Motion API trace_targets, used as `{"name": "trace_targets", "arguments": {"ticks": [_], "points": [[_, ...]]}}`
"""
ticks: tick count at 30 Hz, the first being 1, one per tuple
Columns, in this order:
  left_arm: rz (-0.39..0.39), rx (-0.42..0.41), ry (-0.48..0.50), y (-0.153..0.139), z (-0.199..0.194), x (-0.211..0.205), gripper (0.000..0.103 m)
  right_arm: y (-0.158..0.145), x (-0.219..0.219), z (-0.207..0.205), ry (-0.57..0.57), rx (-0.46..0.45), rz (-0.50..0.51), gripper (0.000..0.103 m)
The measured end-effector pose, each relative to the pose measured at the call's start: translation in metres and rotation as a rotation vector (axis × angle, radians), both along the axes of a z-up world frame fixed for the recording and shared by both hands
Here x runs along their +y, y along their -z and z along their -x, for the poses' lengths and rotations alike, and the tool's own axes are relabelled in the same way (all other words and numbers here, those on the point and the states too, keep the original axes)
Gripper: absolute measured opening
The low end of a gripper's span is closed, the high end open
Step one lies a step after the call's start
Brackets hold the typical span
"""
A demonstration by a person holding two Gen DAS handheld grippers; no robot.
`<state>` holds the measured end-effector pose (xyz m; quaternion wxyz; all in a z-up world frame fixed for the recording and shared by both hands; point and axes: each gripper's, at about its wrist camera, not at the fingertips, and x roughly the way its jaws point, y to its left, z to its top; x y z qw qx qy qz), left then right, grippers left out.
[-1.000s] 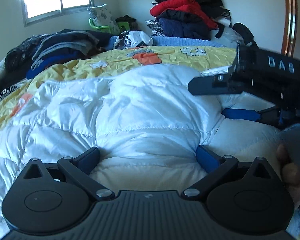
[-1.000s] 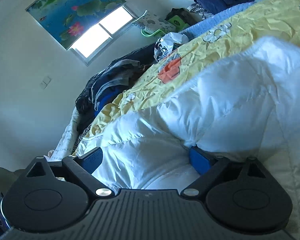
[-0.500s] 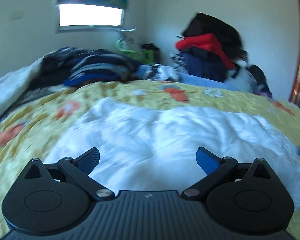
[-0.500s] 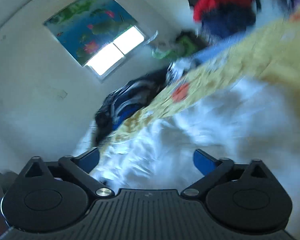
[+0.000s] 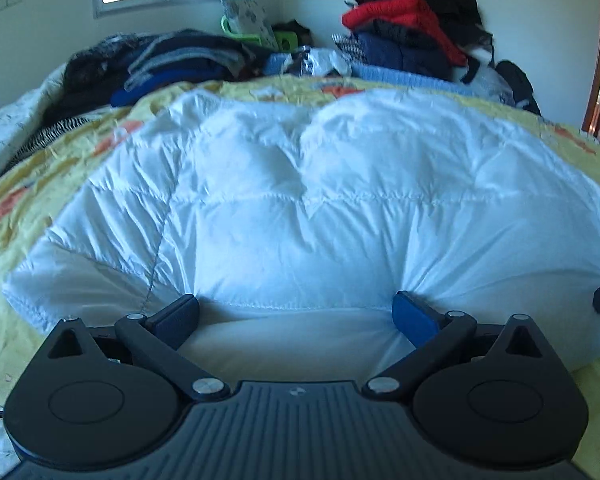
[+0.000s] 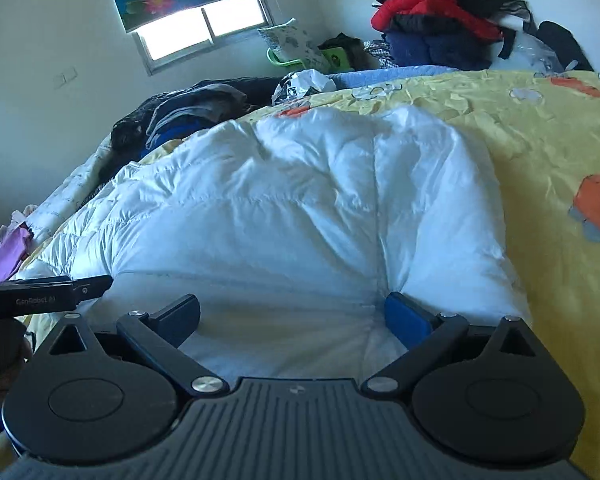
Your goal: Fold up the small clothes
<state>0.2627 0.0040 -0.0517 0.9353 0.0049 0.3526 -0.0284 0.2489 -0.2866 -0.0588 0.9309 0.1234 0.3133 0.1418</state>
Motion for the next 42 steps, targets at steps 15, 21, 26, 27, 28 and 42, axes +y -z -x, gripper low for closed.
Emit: {"name": "trace_targets", "arguments": {"ticks": [15,21,26,27,28,42], "points": [[0.465,-0.026,-0.381,-0.029,0.068,0.132,0.103,-0.019,-0.094,0.081,0.334,-0.003,-0.453,0.102],[0.665,0.038,-0.577,-0.009,0.069,0.175,0.103,-0.003,-0.107,0.085,0.426,0.129,-0.472,0.101],[0.722,0.049,-0.539,-0.005,0.046,0.163,0.103,-0.002,-0.088,0.060,0.393,0.137,-0.458,0.102],[0.733,0.048,-0.534,-0.005,0.043,0.161,0.103,-0.001,-0.084,0.054,0.382,0.139,-0.466,0.102],[0.760,0.054,-0.531,-0.003,0.039,0.161,0.103,0.000,-0.080,0.049,0.372,0.139,-0.480,0.102],[0.868,0.126,-0.424,0.007,0.007,0.152,0.061,0.025,-0.081,0.031,0.436,0.155,-0.657,0.032]]}}
